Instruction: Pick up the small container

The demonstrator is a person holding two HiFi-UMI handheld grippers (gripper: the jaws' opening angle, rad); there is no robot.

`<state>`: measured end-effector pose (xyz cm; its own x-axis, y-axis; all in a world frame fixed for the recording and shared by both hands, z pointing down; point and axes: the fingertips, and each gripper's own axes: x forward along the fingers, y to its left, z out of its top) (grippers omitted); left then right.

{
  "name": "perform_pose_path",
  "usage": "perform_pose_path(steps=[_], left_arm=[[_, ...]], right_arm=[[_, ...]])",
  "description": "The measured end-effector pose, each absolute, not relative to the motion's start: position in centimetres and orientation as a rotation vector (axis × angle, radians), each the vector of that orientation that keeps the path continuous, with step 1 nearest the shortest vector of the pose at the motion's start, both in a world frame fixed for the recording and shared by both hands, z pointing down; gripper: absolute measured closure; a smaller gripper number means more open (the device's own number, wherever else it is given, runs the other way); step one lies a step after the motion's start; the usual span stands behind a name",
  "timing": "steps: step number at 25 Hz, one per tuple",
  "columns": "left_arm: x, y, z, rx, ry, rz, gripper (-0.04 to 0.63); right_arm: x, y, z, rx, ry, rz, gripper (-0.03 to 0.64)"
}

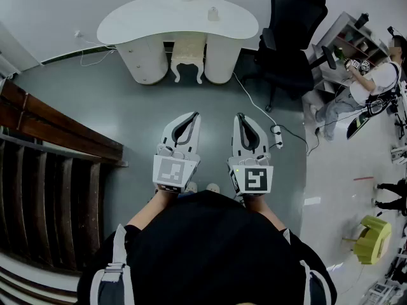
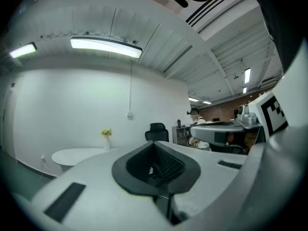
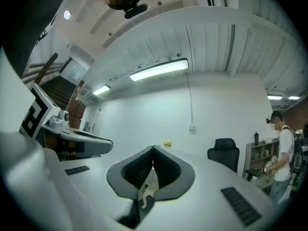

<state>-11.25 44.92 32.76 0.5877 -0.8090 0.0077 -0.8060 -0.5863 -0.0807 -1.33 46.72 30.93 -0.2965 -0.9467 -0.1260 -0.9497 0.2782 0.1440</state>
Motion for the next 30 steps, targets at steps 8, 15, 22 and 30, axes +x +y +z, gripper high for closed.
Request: perform_pose_path(steps=[8, 15, 22, 30], left_arm=[[-9.6, 44.7, 32.6, -2.727, 1.401, -0.061, 0.588], [-7.9, 44.3, 32.7, -2.701, 1.424, -0.050, 0.588], [-6.3, 43.5, 33.0, -2.682, 1.472, -0.056, 0.588], [-4.7, 42.3, 33.7, -2.684, 1.486, -0.060, 0.588]], right_arm=[[0.1, 46.4, 31.0, -1.839, 2.505, 0.299, 0.595], [1.8, 45.9, 31.2, -1.795, 2.520, 0.291, 0.595], [3.4, 45.1, 31.8, -1.742, 2.563, 0.259, 0.595], [5.1, 44.1, 32.6, -1.738, 2.569, 0.242, 0.595]])
